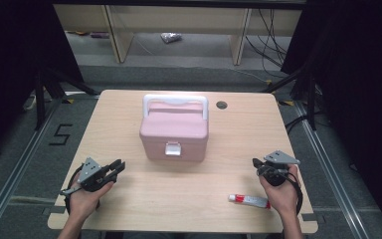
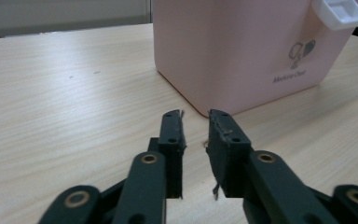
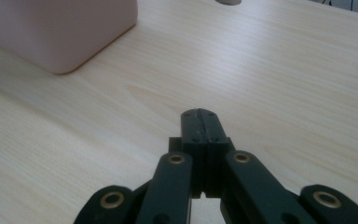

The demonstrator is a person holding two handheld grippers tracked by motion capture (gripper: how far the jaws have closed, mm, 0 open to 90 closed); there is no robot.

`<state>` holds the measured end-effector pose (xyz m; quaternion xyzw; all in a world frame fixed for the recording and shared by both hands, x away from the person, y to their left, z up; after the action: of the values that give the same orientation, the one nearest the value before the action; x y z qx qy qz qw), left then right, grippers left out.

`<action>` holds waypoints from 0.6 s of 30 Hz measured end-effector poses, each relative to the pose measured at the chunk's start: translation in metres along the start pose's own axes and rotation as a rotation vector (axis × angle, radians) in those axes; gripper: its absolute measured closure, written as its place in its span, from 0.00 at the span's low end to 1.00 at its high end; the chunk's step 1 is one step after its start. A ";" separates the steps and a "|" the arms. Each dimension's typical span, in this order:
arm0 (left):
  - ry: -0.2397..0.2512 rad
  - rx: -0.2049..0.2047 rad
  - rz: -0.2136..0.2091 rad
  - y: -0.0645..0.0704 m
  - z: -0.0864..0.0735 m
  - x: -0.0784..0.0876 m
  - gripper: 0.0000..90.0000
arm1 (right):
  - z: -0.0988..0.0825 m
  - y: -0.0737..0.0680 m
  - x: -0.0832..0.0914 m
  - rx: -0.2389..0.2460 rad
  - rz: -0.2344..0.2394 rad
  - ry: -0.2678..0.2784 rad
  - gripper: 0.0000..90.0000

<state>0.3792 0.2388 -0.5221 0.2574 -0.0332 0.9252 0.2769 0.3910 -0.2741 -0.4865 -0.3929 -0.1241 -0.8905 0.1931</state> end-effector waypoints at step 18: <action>0.012 -0.048 -0.026 -0.017 0.073 -0.048 1.00 | 0.069 -0.032 -0.020 0.068 0.164 0.090 1.00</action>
<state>0.4564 0.2144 -0.4840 0.2453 -0.0505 0.9220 0.2952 0.4339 -0.2145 -0.4585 -0.3543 -0.1131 -0.8838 0.2838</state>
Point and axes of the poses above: each handheld gripper's, and its own axes: x roughly backward along the jaws, z roughly out of its top, y roughly to its right, the point moved 3 cm from there along -x, roughly forward along the jaws, and after that the axes turned 13 degrees about -y, right-handed, at the moved point
